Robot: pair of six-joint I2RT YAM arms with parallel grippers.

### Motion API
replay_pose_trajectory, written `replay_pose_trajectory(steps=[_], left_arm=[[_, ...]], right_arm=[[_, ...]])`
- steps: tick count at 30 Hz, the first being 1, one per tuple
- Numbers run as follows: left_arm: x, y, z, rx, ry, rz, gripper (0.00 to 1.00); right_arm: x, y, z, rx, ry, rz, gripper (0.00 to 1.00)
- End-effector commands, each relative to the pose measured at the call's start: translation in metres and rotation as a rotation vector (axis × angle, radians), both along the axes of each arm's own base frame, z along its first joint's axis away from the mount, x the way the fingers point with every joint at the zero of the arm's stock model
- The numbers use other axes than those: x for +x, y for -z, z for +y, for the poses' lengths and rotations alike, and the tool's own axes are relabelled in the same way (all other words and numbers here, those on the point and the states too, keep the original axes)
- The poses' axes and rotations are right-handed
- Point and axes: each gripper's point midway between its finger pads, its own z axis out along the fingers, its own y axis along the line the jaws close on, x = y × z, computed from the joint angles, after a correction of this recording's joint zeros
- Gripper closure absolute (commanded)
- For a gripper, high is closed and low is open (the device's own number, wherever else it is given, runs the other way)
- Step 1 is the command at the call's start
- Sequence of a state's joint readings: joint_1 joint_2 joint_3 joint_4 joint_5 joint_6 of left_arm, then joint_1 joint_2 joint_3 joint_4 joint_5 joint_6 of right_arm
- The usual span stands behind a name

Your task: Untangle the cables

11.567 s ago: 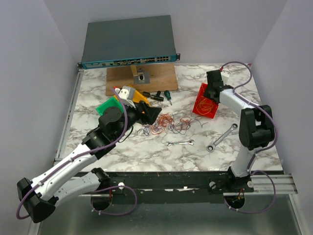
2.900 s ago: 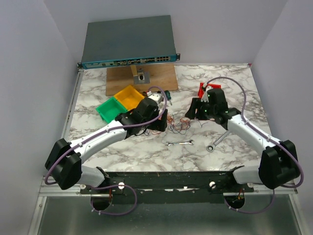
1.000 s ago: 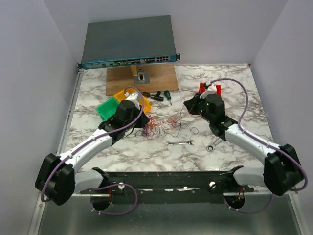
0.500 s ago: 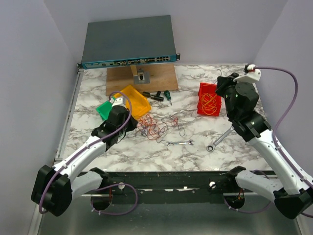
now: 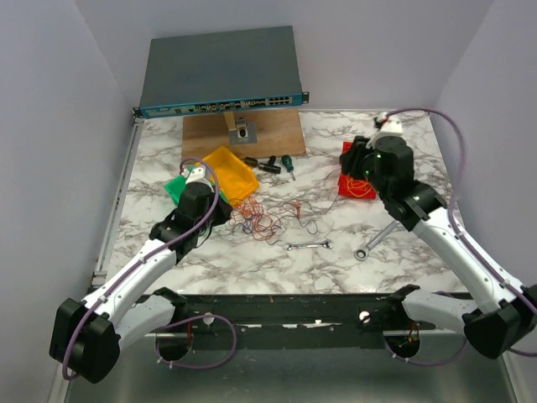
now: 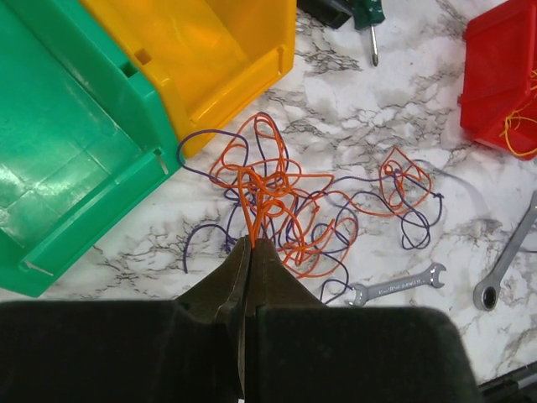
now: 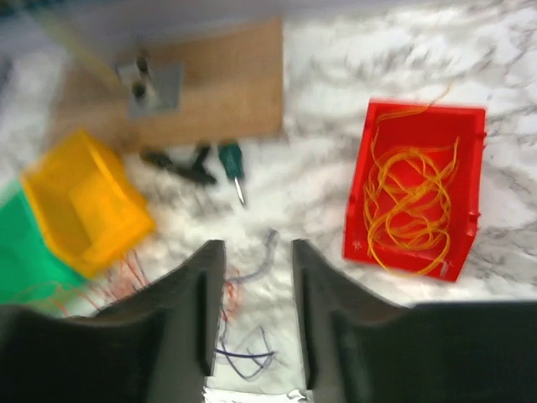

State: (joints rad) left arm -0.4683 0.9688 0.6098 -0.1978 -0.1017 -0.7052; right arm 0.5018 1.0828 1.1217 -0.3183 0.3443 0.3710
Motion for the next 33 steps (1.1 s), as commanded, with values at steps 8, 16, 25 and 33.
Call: replay_pose_trajectory(steps=[8, 16, 25, 33], left_arm=[[-0.009, -0.039, -0.045, -0.117, 0.274, -0.131, 1.0], [-0.029, -0.101, -0.071, -0.199, 0.456, -0.2, 1.0], [-0.055, -0.193, -0.075, -0.184, 0.6, -0.269, 1.0], [-0.049, -0.244, -0.058, -0.117, 0.533, -0.362, 1.0]], right_arm=[[-0.057, 0.138, 0.113, 0.053, -0.712, 0.358, 0.36], [-0.058, 0.138, 0.185, 0.004, -0.924, 0.149, 0.26], [-0.051, 0.135, 0.228, 0.05, -0.932, -0.036, 0.18], [-0.034, 0.167, 0.206, 0.13, -0.703, 0.016, 0.99]])
